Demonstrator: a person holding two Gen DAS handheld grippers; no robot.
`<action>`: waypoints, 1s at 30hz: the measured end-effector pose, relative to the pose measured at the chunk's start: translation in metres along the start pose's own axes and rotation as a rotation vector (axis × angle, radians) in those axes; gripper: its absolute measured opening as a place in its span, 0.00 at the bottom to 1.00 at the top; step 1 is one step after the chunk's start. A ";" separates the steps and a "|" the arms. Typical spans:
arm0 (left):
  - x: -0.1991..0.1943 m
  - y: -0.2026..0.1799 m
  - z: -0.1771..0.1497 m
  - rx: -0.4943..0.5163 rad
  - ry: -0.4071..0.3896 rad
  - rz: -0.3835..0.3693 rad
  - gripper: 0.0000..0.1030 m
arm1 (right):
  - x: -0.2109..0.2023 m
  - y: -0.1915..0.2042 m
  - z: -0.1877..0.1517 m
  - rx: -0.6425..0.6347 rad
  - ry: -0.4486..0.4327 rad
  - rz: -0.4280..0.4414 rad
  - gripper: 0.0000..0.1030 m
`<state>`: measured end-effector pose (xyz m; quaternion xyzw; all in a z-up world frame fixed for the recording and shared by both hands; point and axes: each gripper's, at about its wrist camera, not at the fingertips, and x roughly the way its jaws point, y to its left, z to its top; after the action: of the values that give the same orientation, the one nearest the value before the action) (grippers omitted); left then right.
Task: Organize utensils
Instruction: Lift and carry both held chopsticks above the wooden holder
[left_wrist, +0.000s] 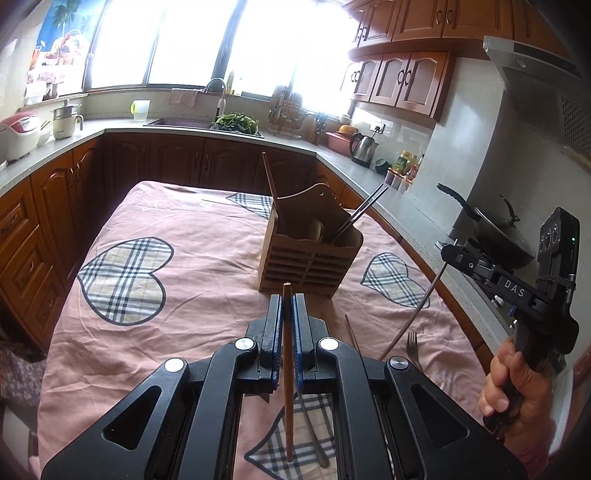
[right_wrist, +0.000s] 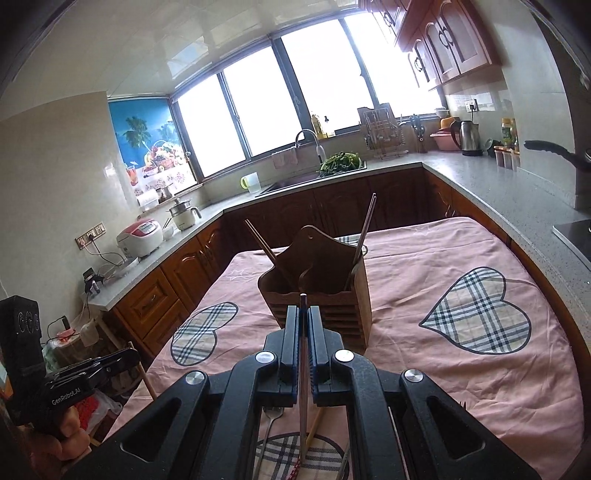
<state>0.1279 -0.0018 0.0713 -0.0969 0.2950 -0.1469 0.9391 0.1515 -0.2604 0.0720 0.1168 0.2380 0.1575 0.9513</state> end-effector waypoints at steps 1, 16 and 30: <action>0.001 0.000 0.001 0.001 -0.004 0.000 0.04 | -0.001 0.000 0.001 0.001 -0.005 0.000 0.04; 0.008 -0.001 0.042 -0.006 -0.090 -0.004 0.04 | 0.000 -0.006 0.023 0.002 -0.055 -0.012 0.04; 0.026 -0.004 0.112 0.001 -0.229 -0.001 0.04 | 0.015 -0.014 0.078 0.002 -0.160 -0.027 0.04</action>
<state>0.2126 -0.0036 0.1486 -0.1130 0.1856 -0.1355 0.9667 0.2054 -0.2797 0.1289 0.1266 0.1628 0.1347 0.9692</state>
